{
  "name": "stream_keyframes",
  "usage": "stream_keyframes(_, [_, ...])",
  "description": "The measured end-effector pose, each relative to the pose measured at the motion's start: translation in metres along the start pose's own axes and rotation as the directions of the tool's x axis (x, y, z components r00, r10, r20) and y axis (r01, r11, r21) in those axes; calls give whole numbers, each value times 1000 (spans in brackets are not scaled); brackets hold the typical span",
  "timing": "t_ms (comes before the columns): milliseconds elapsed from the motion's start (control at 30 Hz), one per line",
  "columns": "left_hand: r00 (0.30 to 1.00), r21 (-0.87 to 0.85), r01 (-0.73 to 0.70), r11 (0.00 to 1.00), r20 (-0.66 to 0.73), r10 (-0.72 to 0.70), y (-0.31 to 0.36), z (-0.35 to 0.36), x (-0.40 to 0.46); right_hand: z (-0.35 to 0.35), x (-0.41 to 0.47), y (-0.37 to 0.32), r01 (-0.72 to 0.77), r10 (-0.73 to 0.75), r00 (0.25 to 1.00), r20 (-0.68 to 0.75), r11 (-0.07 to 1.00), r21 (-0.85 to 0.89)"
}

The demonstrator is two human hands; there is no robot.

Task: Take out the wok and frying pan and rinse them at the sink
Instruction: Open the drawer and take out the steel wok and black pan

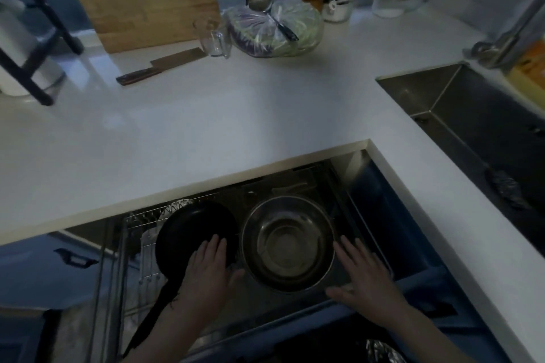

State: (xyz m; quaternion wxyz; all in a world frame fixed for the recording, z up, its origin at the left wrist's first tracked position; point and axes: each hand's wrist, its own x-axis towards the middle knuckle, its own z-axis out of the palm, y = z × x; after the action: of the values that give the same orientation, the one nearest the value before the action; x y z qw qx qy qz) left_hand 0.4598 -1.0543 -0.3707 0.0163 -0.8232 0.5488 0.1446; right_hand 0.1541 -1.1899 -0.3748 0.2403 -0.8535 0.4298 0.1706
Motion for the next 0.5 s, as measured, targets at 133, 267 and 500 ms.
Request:
stream_keyframes(133, [995, 35, 19, 999, 94, -22, 3, 8, 2, 3, -5, 4, -5, 5, 1000, 2, 999, 40])
stream_keyframes(267, [989, 82, 16, 996, 145, -28, -4, 17, -2, 8, -12, 3, -12, 11, 1000, 20, 998, 69])
stream_keyframes(500, [973, 146, -18, 989, 231, -17, -18, 30, -11, 9, -7, 6, -11, 9, 1000, 24, 996, 89])
